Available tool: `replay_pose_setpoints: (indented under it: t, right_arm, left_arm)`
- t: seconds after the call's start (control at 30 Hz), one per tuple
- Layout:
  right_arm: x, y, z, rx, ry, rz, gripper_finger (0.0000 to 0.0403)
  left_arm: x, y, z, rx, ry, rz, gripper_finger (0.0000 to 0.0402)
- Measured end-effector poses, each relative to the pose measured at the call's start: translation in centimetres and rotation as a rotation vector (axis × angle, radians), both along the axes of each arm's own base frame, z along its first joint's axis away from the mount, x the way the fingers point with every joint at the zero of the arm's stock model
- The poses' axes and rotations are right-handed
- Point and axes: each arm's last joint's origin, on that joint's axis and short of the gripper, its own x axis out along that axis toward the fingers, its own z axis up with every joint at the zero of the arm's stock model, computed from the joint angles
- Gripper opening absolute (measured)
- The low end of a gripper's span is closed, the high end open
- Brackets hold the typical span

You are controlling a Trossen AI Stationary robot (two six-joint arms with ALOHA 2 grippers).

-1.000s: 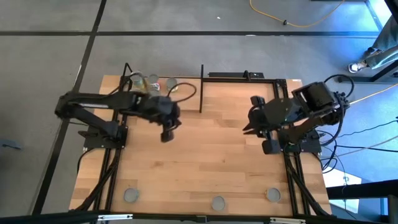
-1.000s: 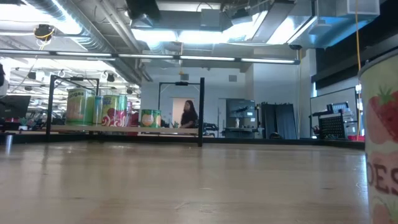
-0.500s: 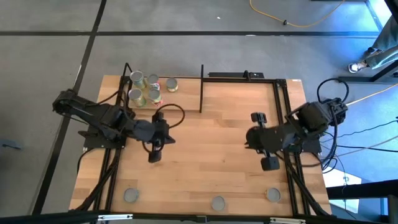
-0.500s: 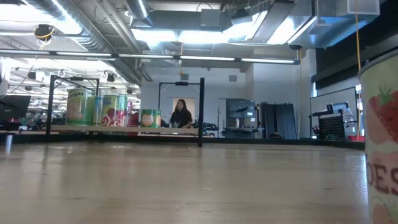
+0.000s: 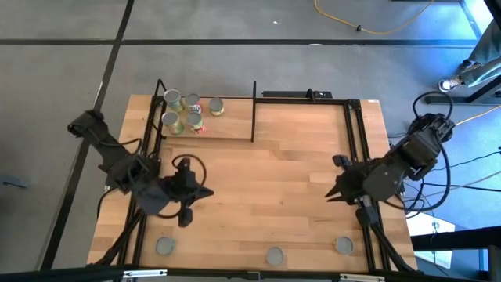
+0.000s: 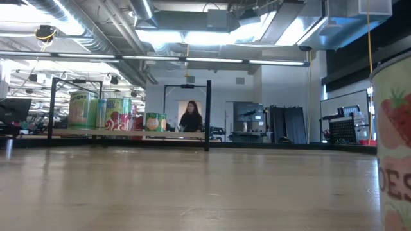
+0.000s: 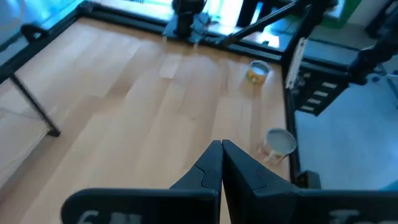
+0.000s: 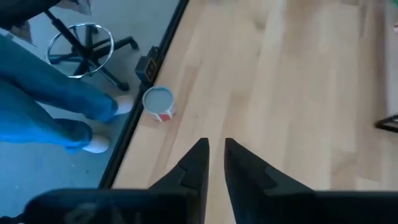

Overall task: Pick and place cans onto a shelf
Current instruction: Put the canned diced tomatoes on the shelf

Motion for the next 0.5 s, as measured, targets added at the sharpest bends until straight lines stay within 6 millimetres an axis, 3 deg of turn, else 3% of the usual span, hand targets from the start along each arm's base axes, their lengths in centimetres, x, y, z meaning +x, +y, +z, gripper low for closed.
replay_pose_setpoints:
  t: [0.17,0.5]
  right_arm:
    - [0.4,0.8,-2.7,0.037,0.039,0.040,0.0053]
    - [3.8,3.9,-6.5,0.174,0.060,0.012,0.0053]
  left_arm:
    - [-0.1,-1.6,-0.2,0.002,-0.045,0.003,0.0000]
    - [0.6,-4.0,-2.0,0.004,0.009,-0.031,0.0000]
